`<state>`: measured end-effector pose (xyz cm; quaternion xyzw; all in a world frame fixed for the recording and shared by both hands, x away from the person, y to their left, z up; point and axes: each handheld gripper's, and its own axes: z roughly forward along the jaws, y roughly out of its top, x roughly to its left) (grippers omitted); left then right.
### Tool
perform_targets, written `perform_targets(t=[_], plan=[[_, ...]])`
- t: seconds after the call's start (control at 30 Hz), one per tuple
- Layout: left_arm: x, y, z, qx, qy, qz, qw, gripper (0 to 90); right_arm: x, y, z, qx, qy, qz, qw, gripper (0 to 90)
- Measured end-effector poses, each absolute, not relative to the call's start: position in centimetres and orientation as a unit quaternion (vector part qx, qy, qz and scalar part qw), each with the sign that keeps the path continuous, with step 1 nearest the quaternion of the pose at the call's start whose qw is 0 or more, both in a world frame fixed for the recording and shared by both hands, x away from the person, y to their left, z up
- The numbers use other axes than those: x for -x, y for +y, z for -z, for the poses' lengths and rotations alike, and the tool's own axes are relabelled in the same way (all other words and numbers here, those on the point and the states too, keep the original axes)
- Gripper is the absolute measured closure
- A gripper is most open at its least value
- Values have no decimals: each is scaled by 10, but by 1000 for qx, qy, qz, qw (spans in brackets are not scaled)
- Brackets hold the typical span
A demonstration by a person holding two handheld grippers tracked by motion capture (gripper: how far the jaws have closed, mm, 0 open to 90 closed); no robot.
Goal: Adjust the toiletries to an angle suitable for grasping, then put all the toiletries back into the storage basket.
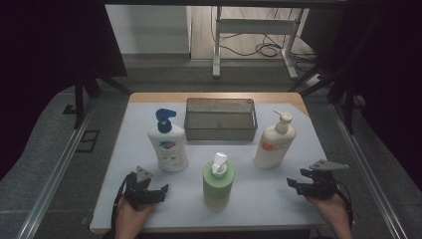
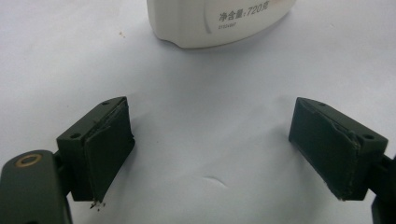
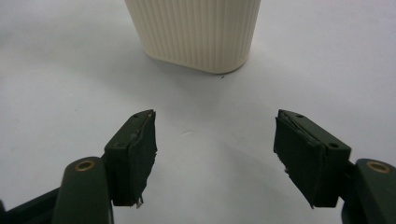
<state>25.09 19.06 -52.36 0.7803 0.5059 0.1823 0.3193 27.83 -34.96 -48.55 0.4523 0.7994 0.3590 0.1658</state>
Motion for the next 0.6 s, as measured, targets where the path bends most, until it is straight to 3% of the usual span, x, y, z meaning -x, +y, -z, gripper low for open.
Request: perform_targets(t=[0.33, 0.6], plan=[[-251, 191, 524, -780, 506, -182, 319, 130, -288, -354, 477, -454, 796, -366, 163, 350], [-251, 191, 524, -780, 506, -182, 319, 130, -298, -358, 475, -461, 792, -367, 159, 455]])
